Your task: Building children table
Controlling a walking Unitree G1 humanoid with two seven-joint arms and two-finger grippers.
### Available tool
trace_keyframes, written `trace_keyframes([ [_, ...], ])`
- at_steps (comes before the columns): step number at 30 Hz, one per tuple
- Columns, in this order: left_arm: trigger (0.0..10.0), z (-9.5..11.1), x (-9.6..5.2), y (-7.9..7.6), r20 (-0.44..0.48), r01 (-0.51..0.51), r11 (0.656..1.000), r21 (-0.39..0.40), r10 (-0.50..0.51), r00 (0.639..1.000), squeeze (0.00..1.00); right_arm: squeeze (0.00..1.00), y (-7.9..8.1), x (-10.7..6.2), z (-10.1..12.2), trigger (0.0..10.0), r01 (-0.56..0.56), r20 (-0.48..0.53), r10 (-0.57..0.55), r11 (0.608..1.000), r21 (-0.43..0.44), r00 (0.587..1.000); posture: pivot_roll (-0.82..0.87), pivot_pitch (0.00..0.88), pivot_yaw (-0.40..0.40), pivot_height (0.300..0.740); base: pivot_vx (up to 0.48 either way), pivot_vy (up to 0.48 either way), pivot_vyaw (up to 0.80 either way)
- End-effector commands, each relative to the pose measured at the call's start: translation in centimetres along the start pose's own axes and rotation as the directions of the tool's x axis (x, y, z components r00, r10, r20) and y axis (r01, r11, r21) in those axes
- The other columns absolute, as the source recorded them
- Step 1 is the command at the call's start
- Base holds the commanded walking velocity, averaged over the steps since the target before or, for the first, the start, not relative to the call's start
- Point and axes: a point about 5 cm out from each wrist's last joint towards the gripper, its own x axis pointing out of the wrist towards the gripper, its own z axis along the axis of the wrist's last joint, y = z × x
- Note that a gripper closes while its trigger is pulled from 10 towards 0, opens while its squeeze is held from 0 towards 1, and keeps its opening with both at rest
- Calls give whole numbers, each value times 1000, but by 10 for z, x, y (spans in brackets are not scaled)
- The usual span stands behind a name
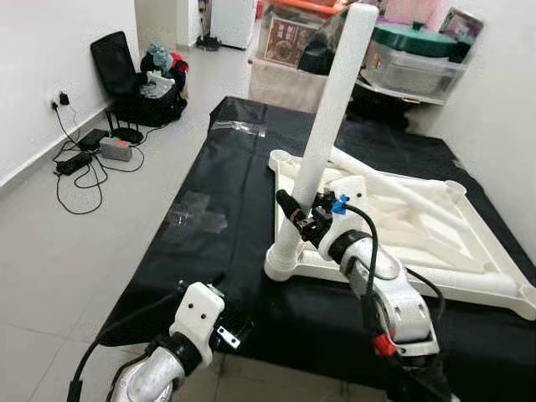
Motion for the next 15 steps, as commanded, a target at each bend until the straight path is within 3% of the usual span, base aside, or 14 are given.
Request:
trace_keyframes([
  [1, 7294, 2, -1, -6, 14, 15, 1000, -4, -15, 1000, 0, 239, 1, -4, -9, 10000, -43, -50, 41, 998, -40, 998, 1, 0, -174, 740, 0, 0, 0],
  [2, 7412, 4, -5, -9, 20, 19, 1000, -7, -19, 1000, 0, 1000, 1, -4, -4, 10000, -172, -16, 172, 985, -16, 985, 3, 0, -167, 740, 0, 0, 0],
  [4, 7412, 15, -15, -16, 36, 31, 999, -10, -30, 999, 0, 1000, -14, -5, 12, 10000, -395, 36, 396, 918, -16, 918, 11, 50, -158, 740, 0, 0, 0],
  [6, 7412, 15, -15, -16, 36, 31, 999, -10, -30, 999, 0, 1000, -14, -5, 12, 10000, -395, 36, 396, 918, -16, 918, 11, 50, -158, 740, 0, 0, 0],
  [8, 7294, 22, -24, -22, 50, 39, 999, -9, -39, 998, 0, 1000, -32, 1, 27, 10000, -491, 46, 495, 868, -75, 868, 44, 145, -153, 740, 0, 0, 0],
  [9, 7294, 25, -28, -25, 56, 42, 999, -9, -41, 998, 0, 1000, -38, 2, 35, 10000, -528, 51, 534, 844, -97, 844, 44, 145, -153, 740, 0, 0, 0],
  [10, 7137, 30, -34, -28, 61, 43, 999, -10, -42, 997, 0, 1000, -42, 4, 44, 10000, -577, 53, 583, 811, -100, 810, 59, 185, -146, 740, 0, 0, 0],
  [12, 7137, 33, -38, -29, 64, 43, 999, -10, -42, 997, 0, 1000, -44, 4, 50, 10000, -608, 56, 614, 788, -98, 787, 63, 194, -146, 740, 0, 0, 0],
  [14, 6627, 41, -47, -34, 63, 45, 999, -15, -44, 997, 0, 784, -43, 10, 64, 10000, -707, 21, 714, 697, -119, 700, 79, 239, -139, 740, 0, 0, 0],
  [15, 6627, 41, -47, -34, 63, 45, 999, -15, -44, 997, 0, 784, -43, 10, 64, 10000, -707, 21, 714, 697, -119, 700, 79, 239, -139, 740, 0, 0, 0],
])
